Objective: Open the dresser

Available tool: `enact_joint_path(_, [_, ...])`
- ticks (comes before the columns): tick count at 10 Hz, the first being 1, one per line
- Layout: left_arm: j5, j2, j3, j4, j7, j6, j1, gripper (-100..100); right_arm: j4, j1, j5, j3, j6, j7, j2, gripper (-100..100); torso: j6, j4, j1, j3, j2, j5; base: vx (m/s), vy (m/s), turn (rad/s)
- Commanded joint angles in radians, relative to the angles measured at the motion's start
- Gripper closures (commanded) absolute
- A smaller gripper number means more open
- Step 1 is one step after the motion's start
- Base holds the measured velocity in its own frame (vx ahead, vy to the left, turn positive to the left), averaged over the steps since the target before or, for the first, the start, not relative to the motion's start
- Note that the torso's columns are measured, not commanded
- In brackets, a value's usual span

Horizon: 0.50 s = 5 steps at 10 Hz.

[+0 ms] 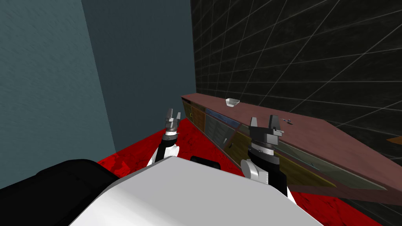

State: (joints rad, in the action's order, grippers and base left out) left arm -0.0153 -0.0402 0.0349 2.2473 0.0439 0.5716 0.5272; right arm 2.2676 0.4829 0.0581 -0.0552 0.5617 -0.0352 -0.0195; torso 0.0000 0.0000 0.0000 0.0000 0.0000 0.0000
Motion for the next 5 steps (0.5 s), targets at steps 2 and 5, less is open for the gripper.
enact_joint_path(2, [0.0,0.0,0.0,0.0,0.0,0.0,0.0,0,0.0,0.0,0.0,0.0,0.0,0.0,0.0,0,0.0,0.105,0.0,-0.209,0.104,0.0,0.0,0.0,0.0])
enact_joint_path(5, [0.0,0.0,0.0,0.0,0.0,0.0,0.0,0,0.0,0.0,0.0,0.0,0.0,0.0,0.0,0,0.0,0.322,0.0,-0.644,0.322,0.0,0.0,0.0,0.0])
